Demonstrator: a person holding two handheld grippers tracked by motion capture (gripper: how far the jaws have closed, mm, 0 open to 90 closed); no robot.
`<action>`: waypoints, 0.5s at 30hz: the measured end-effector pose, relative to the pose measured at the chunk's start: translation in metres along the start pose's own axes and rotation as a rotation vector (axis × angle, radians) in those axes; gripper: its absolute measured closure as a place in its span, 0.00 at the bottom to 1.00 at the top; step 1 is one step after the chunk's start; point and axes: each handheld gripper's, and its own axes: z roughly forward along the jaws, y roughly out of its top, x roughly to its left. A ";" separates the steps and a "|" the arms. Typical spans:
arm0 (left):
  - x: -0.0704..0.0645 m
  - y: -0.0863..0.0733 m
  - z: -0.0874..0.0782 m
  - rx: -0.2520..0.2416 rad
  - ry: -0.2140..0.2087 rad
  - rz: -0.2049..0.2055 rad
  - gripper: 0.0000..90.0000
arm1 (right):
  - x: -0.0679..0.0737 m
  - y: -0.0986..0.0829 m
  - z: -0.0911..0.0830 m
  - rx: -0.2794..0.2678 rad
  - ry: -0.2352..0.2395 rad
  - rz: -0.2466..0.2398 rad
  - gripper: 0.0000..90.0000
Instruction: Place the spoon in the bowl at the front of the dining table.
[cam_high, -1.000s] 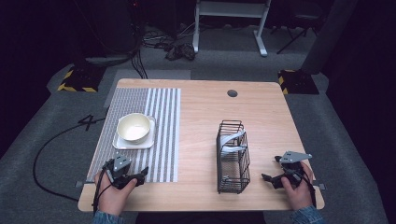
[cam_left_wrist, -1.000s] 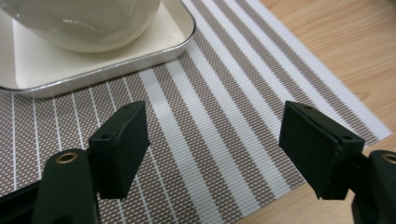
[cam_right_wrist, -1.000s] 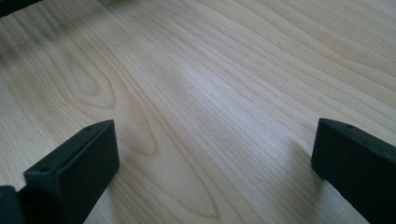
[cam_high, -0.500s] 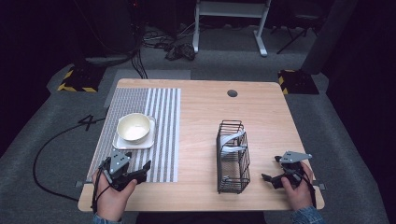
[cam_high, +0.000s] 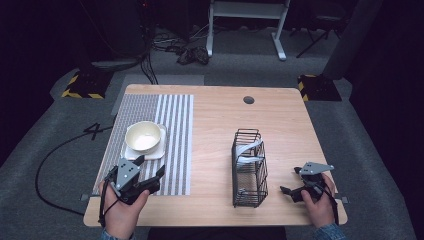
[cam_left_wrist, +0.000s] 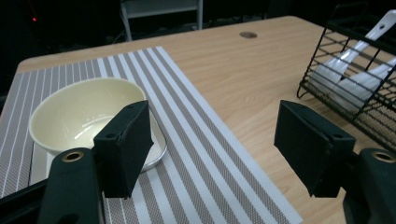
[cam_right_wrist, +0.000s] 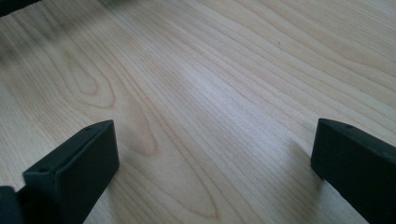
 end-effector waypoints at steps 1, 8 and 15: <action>-0.001 0.001 0.000 -0.009 0.003 -0.002 0.30 | 0.000 0.000 0.000 0.000 0.000 0.000 0.01; -0.004 0.006 -0.002 -0.043 0.013 -0.002 0.30 | 0.000 0.000 0.000 0.000 0.000 0.000 0.01; -0.010 0.013 0.007 -0.048 -0.012 0.018 0.30 | 0.000 0.000 0.000 0.000 0.000 0.000 0.01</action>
